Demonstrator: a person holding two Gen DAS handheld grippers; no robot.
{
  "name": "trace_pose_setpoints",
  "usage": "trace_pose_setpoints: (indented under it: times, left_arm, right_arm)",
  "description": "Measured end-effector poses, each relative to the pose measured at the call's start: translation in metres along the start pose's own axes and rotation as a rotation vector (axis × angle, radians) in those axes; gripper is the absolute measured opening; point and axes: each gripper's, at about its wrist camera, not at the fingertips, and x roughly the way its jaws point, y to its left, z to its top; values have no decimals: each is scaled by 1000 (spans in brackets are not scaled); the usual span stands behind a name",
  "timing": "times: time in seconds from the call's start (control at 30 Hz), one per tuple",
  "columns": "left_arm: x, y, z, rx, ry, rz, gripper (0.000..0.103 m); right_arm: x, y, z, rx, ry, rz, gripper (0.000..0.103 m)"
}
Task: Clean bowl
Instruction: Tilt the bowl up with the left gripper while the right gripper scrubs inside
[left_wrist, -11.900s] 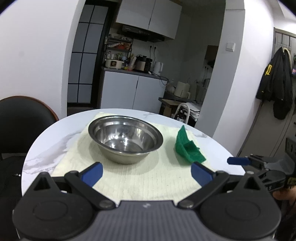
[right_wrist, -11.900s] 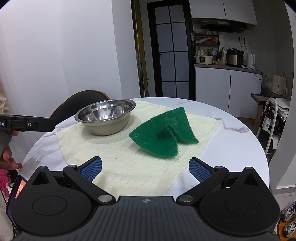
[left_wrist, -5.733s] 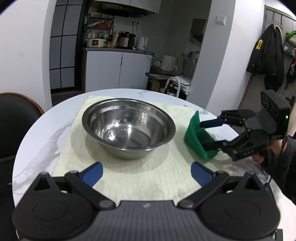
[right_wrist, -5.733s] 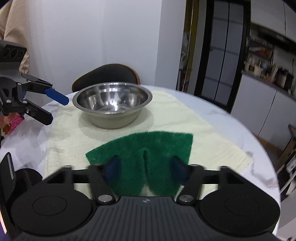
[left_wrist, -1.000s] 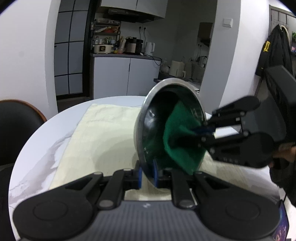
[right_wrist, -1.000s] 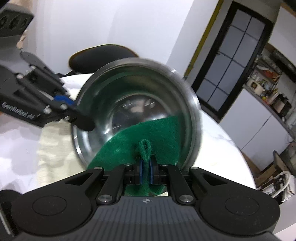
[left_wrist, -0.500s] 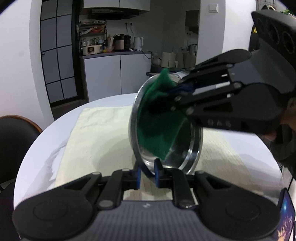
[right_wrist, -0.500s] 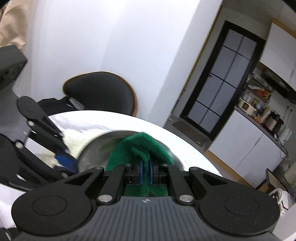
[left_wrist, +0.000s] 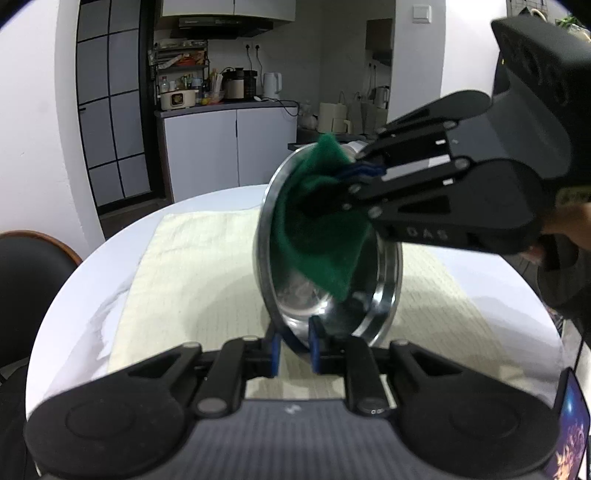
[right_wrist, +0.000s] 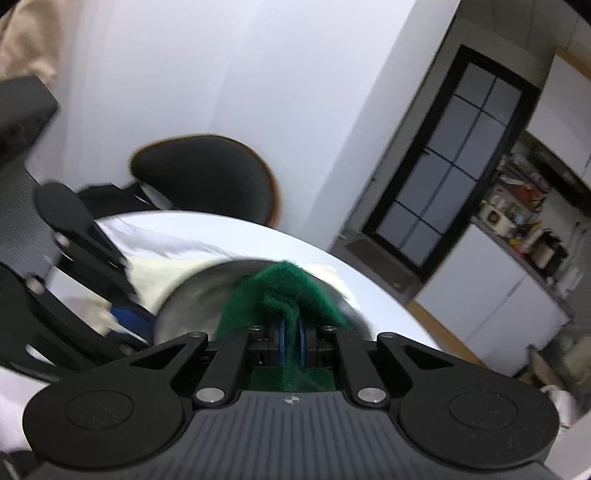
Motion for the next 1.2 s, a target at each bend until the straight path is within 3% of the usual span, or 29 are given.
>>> trace_pose_setpoints:
  times: [0.23,0.47,1.2]
  left_arm:
    - [1,4,4,0,-7,-8,17]
    - [3,2,7,-4,-17,-16,16]
    - [63,-17,26,-30,51,-42,18]
  right_arm:
    - [0,-2,-24,-52,94,-39,8]
    - [3,8,-49,-46,161,28,8]
    - [-11,4,-84,141,120,115,8]
